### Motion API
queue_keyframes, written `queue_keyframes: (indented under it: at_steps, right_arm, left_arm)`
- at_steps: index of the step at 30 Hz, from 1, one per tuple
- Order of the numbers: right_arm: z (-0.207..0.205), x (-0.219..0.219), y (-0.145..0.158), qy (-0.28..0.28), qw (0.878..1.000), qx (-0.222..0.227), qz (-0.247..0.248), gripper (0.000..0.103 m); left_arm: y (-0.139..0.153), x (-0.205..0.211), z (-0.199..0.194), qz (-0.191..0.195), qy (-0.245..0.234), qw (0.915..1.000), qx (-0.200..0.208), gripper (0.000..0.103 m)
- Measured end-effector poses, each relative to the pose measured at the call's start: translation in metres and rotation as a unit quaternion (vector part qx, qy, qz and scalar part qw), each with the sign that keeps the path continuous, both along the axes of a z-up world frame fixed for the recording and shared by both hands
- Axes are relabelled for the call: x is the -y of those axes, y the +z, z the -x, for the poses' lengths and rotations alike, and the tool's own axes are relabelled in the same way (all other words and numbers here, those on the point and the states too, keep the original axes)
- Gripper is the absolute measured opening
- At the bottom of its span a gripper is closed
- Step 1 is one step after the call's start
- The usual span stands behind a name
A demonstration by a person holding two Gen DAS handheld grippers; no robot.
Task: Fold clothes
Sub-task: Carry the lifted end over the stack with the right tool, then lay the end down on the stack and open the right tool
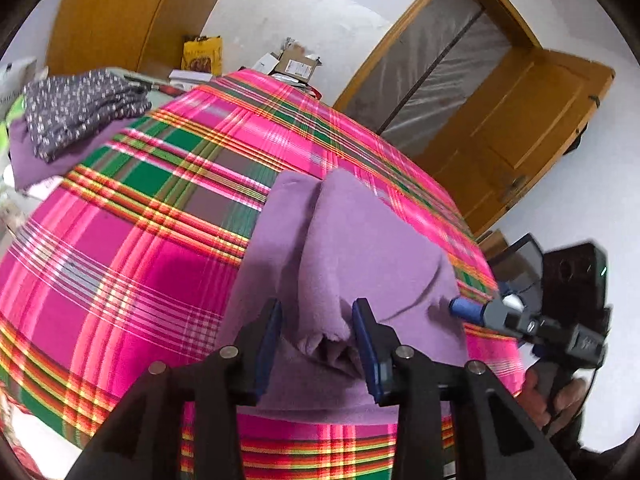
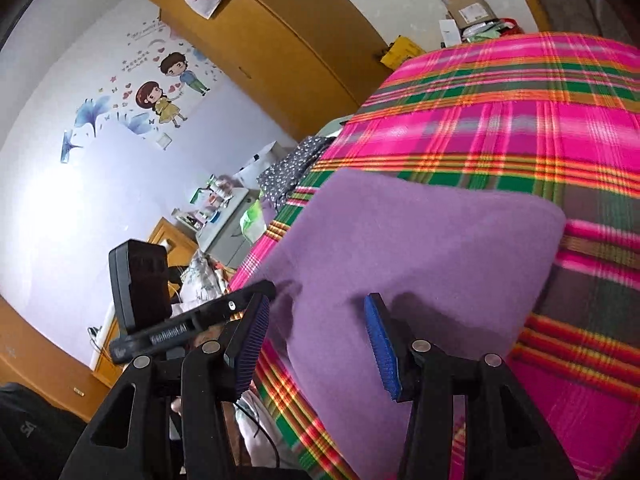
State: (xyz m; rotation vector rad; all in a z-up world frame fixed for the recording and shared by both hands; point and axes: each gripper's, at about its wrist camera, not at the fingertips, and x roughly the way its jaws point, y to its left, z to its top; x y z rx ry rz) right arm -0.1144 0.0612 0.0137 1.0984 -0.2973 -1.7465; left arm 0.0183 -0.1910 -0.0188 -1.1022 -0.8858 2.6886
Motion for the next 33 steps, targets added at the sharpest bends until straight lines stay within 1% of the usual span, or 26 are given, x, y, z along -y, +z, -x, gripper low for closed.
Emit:
queue_keyframes:
  at_steps: [1,3,5,7,9,10,11,12,14,18,19,20,21,22,24,26,31,33]
  right_arm:
    - [0.000,-0.003,-0.002,-0.002,1.000,0.003,0.001,0.051]
    - [0.002,-0.010,-0.006,-0.011,1.000,0.010,0.003,0.051]
    - [0.002,-0.017,-0.007,-0.018,1.000,0.012,0.007,0.051]
    - [0.002,-0.024,-0.008,-0.025,1.000,0.013,0.011,0.051]
    - [0.003,-0.028,-0.011,-0.028,0.999,0.018,0.010,0.051]
    - [0.003,-0.029,-0.013,-0.030,0.999,0.020,0.009,0.051]
    - [0.003,-0.030,-0.015,-0.030,0.999,0.021,0.010,0.051]
    - [0.003,-0.031,-0.015,-0.031,0.999,0.022,0.011,0.051]
    - [0.003,-0.033,-0.017,-0.031,0.999,0.024,0.012,0.051]
    - [0.001,-0.036,-0.017,-0.029,0.999,0.015,0.011,0.051]
    - [0.000,-0.036,-0.017,-0.028,0.999,0.012,0.010,0.051]
    - [-0.001,-0.037,-0.017,-0.028,0.999,0.012,0.011,0.051]
    - [-0.001,-0.038,-0.018,-0.029,0.999,0.012,0.012,0.051]
    - [-0.001,-0.040,-0.018,-0.030,0.999,0.012,0.014,0.051]
    - [-0.001,-0.042,-0.019,-0.033,0.999,0.013,0.016,0.051]
    - [-0.001,-0.043,-0.017,-0.036,0.999,0.012,0.016,0.051]
    - [-0.002,-0.049,-0.019,-0.045,0.999,0.013,0.016,0.051]
    - [-0.001,-0.050,-0.020,-0.047,0.999,0.015,0.015,0.051]
  left_arm:
    - [-0.002,0.005,0.000,-0.017,0.003,0.9998,-0.002,0.010]
    - [-0.003,0.013,-0.002,-0.045,0.007,0.9989,-0.013,0.009]
    - [-0.004,0.019,-0.007,-0.061,0.012,0.9978,-0.024,0.009]
    - [-0.013,0.023,-0.009,-0.065,0.016,0.9977,-0.014,0.009]
    - [-0.027,0.025,-0.008,-0.065,0.011,0.9977,0.012,0.011]
    - [-0.033,0.024,-0.007,-0.063,0.008,0.9977,0.022,0.014]
    - [-0.035,0.023,-0.007,-0.061,0.006,0.9977,0.027,0.015]
    - [-0.032,0.023,-0.009,-0.056,0.006,0.9981,0.023,0.015]
    - [-0.021,0.024,-0.013,-0.034,0.007,0.9993,0.016,0.017]
    - [0.005,0.027,-0.013,0.035,0.015,0.9993,0.001,0.029]
    - [0.010,0.027,-0.009,0.047,0.010,0.9989,-0.002,0.032]
    - [0.014,0.026,-0.001,0.050,-0.002,0.9987,-0.007,0.034]
    - [0.018,0.026,0.007,0.054,-0.014,0.9984,-0.012,0.039]
    - [0.020,0.025,0.017,0.059,-0.029,0.9977,-0.016,0.040]
    - [0.019,0.021,0.042,0.071,-0.051,0.9961,-0.008,0.041]
    - [0.017,0.019,0.062,0.072,-0.068,0.9951,0.003,0.041]
    - [0.011,0.013,0.095,0.048,-0.115,0.9922,0.012,0.040]
    - [0.005,0.014,0.107,0.035,-0.120,0.9919,0.021,0.038]
